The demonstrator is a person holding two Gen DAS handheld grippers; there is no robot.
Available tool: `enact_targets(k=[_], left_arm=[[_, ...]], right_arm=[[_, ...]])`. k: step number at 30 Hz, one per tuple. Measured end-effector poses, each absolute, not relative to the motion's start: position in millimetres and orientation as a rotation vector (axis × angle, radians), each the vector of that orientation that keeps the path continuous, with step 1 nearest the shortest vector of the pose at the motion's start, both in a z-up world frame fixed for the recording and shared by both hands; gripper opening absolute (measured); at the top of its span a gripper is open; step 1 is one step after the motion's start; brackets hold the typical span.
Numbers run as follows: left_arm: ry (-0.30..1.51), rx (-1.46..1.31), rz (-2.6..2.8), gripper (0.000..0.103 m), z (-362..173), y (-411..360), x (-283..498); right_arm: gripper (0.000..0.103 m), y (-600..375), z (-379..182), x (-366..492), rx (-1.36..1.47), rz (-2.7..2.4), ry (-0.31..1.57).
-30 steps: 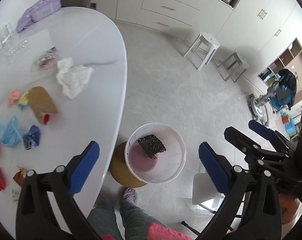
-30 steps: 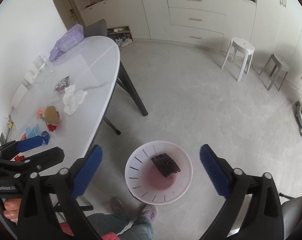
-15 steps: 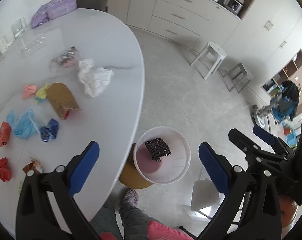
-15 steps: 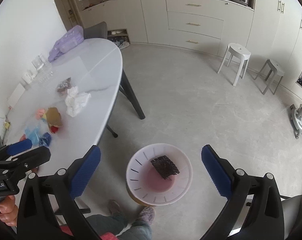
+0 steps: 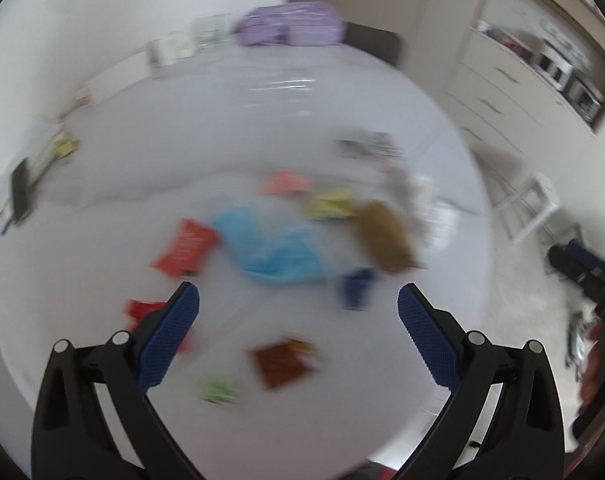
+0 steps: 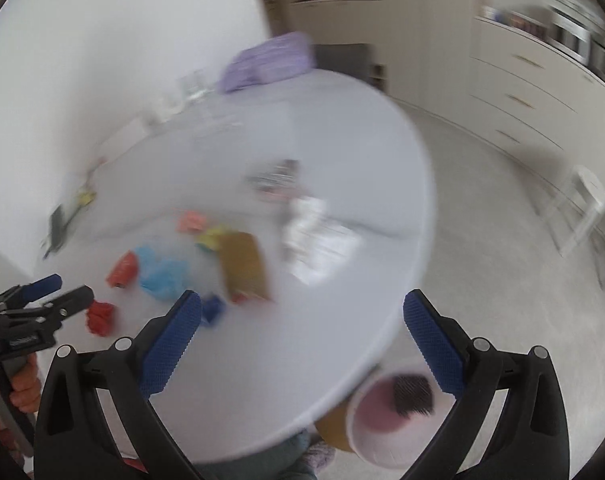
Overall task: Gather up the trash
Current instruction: 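Grasp the red snack wrapper with the left tool while the right tool grasps the blue mask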
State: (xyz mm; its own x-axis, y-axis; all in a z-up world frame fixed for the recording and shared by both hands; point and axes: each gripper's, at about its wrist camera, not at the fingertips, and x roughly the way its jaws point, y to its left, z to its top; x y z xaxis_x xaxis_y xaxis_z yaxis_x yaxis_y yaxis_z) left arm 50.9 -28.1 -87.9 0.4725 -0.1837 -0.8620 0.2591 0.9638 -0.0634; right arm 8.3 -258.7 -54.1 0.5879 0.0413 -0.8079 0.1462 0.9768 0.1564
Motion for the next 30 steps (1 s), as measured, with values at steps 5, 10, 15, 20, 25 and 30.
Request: enact_targets(k=[5, 10, 15, 20, 25, 30], left_arm=[[1.08, 0.109, -0.254, 0.095, -126, 23, 93], [1.125, 0.186, -0.316, 0.094, -165, 40, 145], [1.204, 0.249, -0.365, 0.078, -197, 40, 177], [1.256, 0.382, -0.409, 0.042, -225, 28, 184], [1.255, 0.284, -0.441, 0.035, -220, 38, 186], [1.193, 0.156, -0.425, 0.035, -190, 58, 180]], right_arm=[[0.1, -209, -66, 79, 0.159, 0.109, 1.006], [0.1, -165, -80, 123, 0.066, 0.204, 1.059], [0.1, -142, -94, 144, 0.032, 0.229, 1.11], [0.1, -141, -106, 148, 0.032, 0.239, 1.156], [0.1, -123, -116, 151, 0.013, 0.291, 1.185], [0.1, -76, -142, 164, -0.079, 0.413, 1.229]])
